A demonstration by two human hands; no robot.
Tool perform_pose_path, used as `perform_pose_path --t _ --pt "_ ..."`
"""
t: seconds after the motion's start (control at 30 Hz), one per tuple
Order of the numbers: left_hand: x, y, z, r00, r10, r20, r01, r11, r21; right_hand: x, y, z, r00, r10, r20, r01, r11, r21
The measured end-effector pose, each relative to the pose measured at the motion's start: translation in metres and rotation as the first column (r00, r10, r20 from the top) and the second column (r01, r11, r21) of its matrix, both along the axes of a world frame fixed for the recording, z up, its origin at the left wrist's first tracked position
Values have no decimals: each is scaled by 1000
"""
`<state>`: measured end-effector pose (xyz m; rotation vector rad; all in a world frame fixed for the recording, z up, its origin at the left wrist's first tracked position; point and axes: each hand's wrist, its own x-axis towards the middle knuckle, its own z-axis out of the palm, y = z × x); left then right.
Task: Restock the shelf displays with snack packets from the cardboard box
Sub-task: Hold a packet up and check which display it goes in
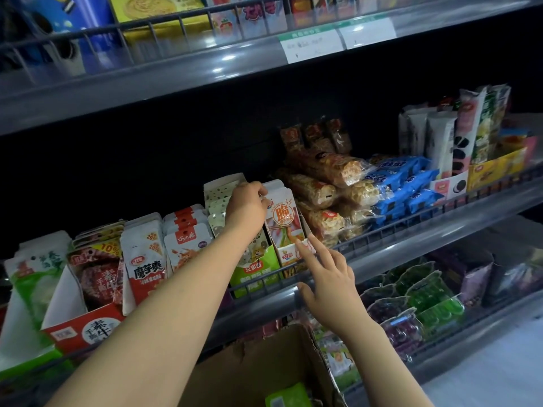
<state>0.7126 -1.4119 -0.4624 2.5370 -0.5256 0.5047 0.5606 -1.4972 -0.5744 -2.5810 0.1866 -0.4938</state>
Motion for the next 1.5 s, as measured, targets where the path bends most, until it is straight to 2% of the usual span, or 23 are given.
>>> perform_pose_path --t 0.1,0.2,0.37,0.6,0.7,0.83,1.0,1.1,1.23,1.4,1.5 --pt "-2 0 -3 1000 -21 -4 21 1000 2 1 0 1 1000 1 7 -1 1000 7" --pt "-12 5 -7 997 -82 15 82 993 -79 0 1 0 1000 0 9 0 1000 0" --pt "-54 24 -19 975 -148 165 174 972 -157 -2 4 -1 999 16 46 -16 1000 -6" --pt "-117 76 -69 969 -188 163 230 927 -297 -14 39 -7 973 146 177 -167 980 107" --pt "-139 100 -104 984 -166 63 177 915 -362 -20 55 -21 964 241 112 -258 947 191" --pt "-162 130 -157 990 -104 -93 55 902 -427 -28 68 -44 935 352 -44 -340 925 171" --pt "-177 162 -212 947 -15 -320 -114 918 -379 -33 81 -77 841 419 -341 -401 908 125" --pt "-181 175 -236 869 -16 -494 -172 928 -332 -33 85 -95 757 418 -501 -432 897 96" --pt "-186 183 -264 744 -14 -668 -165 965 -205 -28 87 -117 652 388 -651 -444 892 87" --pt "-184 186 -291 583 -3 -813 -126 988 -94 -27 91 -142 477 352 -806 -518 853 66" --pt "-183 184 -299 492 -18 -870 -120 989 -89 -28 96 -150 395 331 -857 -586 809 43"
